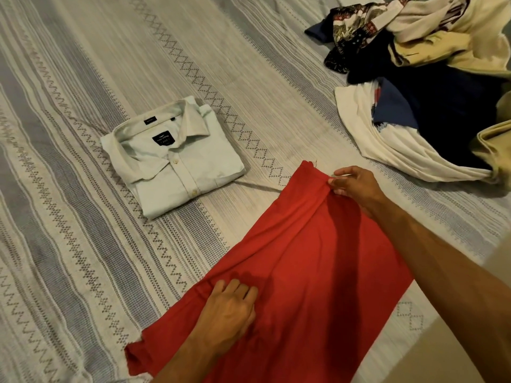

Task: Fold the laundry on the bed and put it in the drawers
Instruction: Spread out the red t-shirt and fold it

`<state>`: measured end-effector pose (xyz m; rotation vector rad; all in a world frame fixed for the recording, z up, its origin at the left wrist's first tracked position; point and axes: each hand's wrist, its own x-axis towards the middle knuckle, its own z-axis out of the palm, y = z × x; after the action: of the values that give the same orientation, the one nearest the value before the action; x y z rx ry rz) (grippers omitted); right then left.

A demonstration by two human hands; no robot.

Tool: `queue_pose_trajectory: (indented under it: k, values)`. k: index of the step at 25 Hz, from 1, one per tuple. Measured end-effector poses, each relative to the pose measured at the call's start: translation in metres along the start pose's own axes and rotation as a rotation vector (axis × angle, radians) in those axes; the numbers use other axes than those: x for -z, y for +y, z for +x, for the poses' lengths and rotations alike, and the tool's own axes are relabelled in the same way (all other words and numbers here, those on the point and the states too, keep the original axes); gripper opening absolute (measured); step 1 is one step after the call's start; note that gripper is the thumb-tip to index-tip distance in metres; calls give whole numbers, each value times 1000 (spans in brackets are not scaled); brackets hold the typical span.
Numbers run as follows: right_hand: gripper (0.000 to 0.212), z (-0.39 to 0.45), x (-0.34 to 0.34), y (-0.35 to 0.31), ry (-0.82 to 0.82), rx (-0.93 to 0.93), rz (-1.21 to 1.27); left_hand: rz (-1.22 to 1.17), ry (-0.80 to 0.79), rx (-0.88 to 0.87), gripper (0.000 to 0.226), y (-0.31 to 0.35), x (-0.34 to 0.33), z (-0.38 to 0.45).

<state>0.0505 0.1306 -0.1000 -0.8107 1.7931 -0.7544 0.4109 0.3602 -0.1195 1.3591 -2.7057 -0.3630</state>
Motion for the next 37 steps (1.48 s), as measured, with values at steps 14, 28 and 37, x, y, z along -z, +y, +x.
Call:
queue_pose_trajectory:
  k: [14, 28, 37]
  values:
    - [11, 22, -72, -36, -62, 590, -917, -638, -56, 698, 22, -71, 39, 12]
    - [28, 40, -52, -39, 50, 336, -575, -680, 80, 756, 11, -77, 36, 9]
    - [70, -36, -12, 46, 129, 517, -1054, -260, 57, 247, 16, 21, 6, 14]
